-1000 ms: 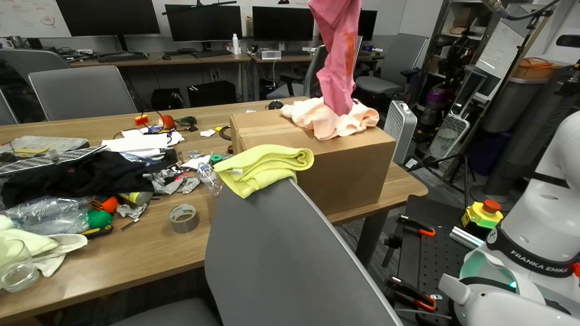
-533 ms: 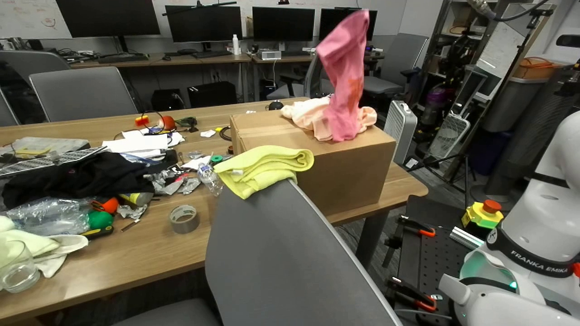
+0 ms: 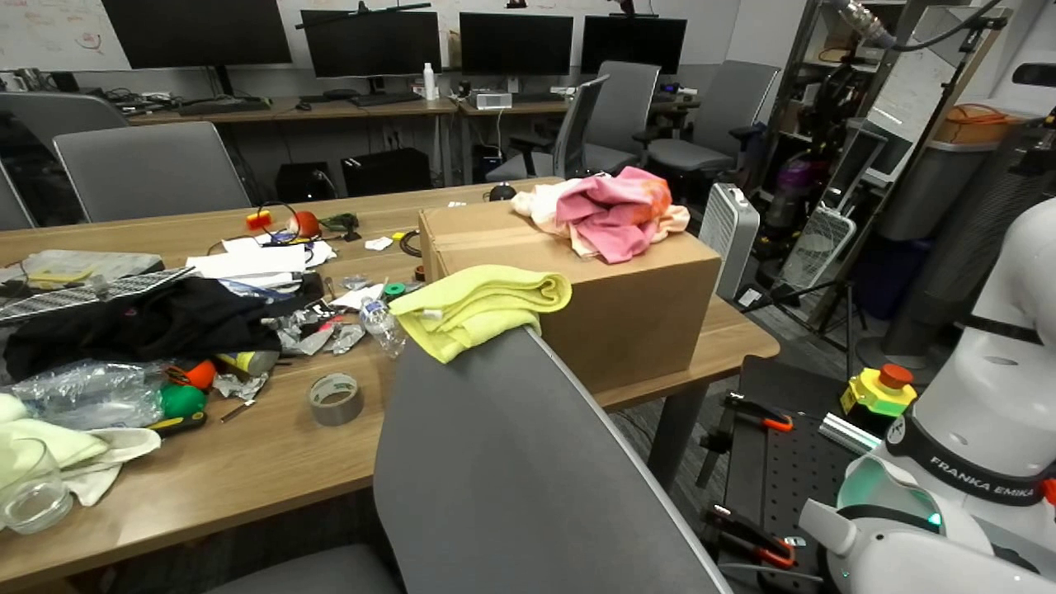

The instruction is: Put the peach shirt, pink shirt and the green towel on the top of the box

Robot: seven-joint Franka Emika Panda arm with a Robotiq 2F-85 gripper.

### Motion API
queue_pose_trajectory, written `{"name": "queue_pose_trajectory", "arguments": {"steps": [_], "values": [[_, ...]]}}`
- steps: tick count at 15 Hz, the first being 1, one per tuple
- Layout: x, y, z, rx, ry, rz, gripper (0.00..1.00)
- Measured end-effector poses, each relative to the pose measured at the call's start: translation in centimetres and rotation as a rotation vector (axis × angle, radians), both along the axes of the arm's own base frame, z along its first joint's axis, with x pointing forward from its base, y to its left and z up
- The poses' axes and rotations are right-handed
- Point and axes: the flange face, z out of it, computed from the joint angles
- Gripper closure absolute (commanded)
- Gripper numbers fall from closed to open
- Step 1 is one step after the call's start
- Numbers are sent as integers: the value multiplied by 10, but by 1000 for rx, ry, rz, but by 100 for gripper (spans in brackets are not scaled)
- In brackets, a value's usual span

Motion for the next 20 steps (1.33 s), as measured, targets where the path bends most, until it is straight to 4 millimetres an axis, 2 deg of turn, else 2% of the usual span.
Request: {"name": "queue_pose_trajectory", "arguments": {"steps": [4,8,12,15,20], "values": [[-3,60,-28,31,115,177,1],[-23,122,-43,118,146,358,0],[-48,160,-45,227,130,530,0],[-59,184,-54,311,122,661,0],[-66,228,-100,451,173,878,0]]}}
